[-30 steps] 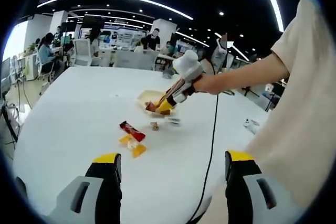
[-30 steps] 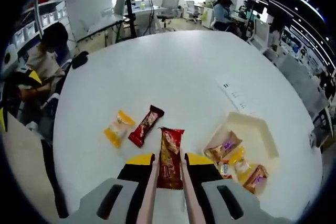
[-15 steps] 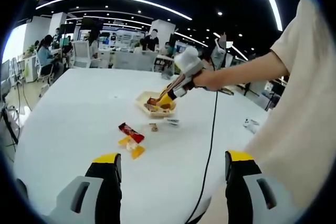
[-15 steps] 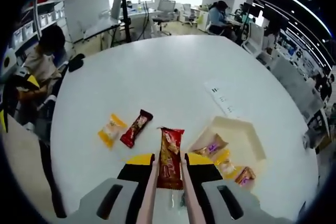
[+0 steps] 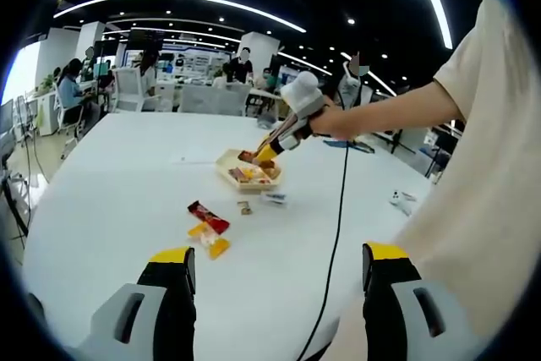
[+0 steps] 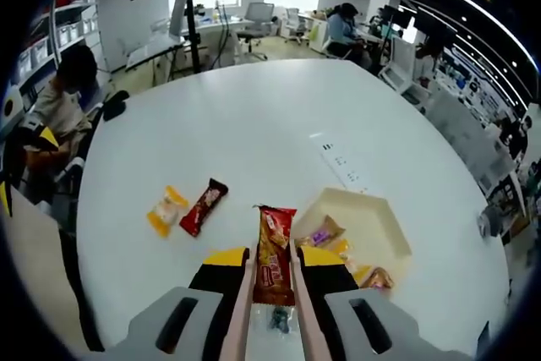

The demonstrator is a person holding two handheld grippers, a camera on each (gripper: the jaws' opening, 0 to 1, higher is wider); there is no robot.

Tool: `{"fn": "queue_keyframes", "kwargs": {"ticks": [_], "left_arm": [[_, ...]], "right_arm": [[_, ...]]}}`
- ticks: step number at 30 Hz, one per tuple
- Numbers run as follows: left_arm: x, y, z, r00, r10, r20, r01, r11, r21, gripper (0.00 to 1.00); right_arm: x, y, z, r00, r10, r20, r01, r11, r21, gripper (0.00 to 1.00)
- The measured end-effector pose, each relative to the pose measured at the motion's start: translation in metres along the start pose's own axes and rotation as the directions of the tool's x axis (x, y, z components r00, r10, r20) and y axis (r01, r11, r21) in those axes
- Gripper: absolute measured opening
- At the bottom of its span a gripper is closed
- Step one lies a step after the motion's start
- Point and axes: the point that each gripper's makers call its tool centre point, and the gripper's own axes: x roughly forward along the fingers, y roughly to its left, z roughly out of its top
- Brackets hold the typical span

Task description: Place the target food into the container with the food tongs after gripping and lifting it, then release it inside without dropping or visibly crushing the food.

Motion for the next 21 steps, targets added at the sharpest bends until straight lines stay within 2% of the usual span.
{"fn": "queue_keyframes", "kwargs": {"ticks": [9,21], "left_arm": [[0.001,-0.001,0.0,1.0,-0.001,-0.002,0.001,1.0,0.0,0.81],[0.001,-0.001,0.002,1.0,-0.001,-0.012,0.001,1.0,0.012,0.81]], "right_arm": [[-0.008,-0.02,0.003,0.999,-0.031,0.013,0.03,0.999,0.014,0.21],[-0.013,-0.035,0.003,0.999,-0.052,0.014,0.052,0.999,0.007,0.22]]}}
